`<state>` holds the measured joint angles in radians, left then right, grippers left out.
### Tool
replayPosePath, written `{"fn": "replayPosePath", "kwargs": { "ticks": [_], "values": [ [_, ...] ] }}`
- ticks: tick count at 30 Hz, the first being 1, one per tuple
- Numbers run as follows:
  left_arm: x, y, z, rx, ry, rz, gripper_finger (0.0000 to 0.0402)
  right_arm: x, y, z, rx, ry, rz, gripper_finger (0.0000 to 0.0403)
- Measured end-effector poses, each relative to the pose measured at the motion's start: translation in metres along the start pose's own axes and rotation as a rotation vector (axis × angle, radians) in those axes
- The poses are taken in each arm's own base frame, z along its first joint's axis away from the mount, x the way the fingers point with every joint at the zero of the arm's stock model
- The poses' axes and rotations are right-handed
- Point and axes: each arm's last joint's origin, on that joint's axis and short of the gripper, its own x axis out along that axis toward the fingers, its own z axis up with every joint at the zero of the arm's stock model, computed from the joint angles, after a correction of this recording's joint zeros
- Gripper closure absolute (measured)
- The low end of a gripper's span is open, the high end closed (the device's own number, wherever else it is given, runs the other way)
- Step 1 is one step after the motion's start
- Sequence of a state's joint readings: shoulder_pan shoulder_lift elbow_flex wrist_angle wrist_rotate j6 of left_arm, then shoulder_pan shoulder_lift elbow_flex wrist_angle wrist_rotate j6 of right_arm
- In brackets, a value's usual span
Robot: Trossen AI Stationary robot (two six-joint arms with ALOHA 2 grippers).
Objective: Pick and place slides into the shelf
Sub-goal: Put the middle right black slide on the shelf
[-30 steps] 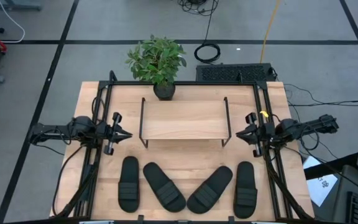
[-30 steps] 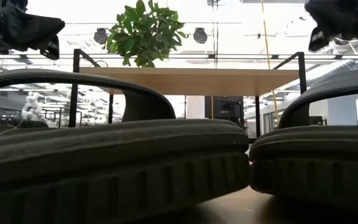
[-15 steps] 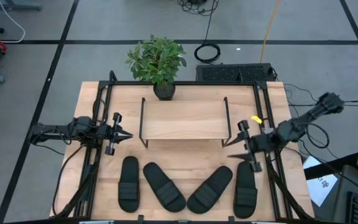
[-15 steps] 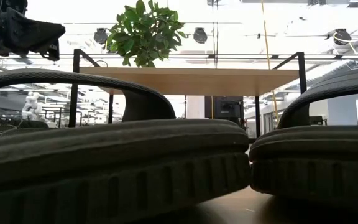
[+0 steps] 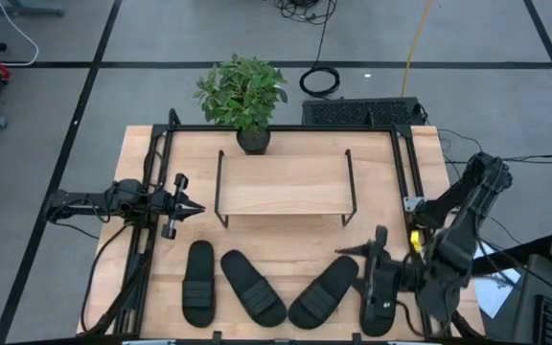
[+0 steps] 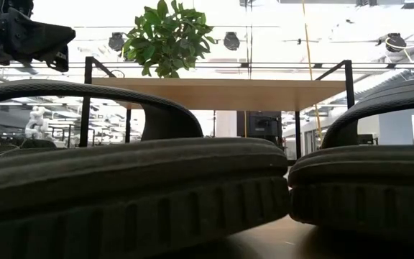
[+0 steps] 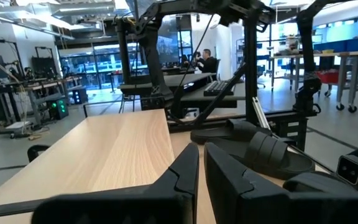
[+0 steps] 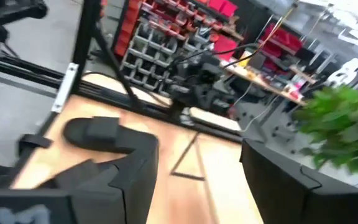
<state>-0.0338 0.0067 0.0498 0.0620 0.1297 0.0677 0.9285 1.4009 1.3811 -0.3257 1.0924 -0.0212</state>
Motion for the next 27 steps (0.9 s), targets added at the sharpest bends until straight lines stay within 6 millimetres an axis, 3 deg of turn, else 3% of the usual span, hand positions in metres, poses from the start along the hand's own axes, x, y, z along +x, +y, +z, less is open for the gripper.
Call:
{"fn": "replayPosePath", "kwargs": {
  "ticks": [5,18,27],
  "values": [
    [0.000,0.000,0.000,0.000,0.000,0.000,0.0369,0.005,0.022,-0.018,0.022,0.074,0.004,0.0158],
    [0.000,0.000,-0.001,0.000,0.008,0.001,0.0369,0.010,0.034,-0.065,0.177,0.385,0.076,0.0154],
    [0.000,0.000,-0.001,0.000,0.009,0.001,0.0369,0.020,0.037,-0.122,0.304,0.550,0.154,0.0170]
  ]
}}
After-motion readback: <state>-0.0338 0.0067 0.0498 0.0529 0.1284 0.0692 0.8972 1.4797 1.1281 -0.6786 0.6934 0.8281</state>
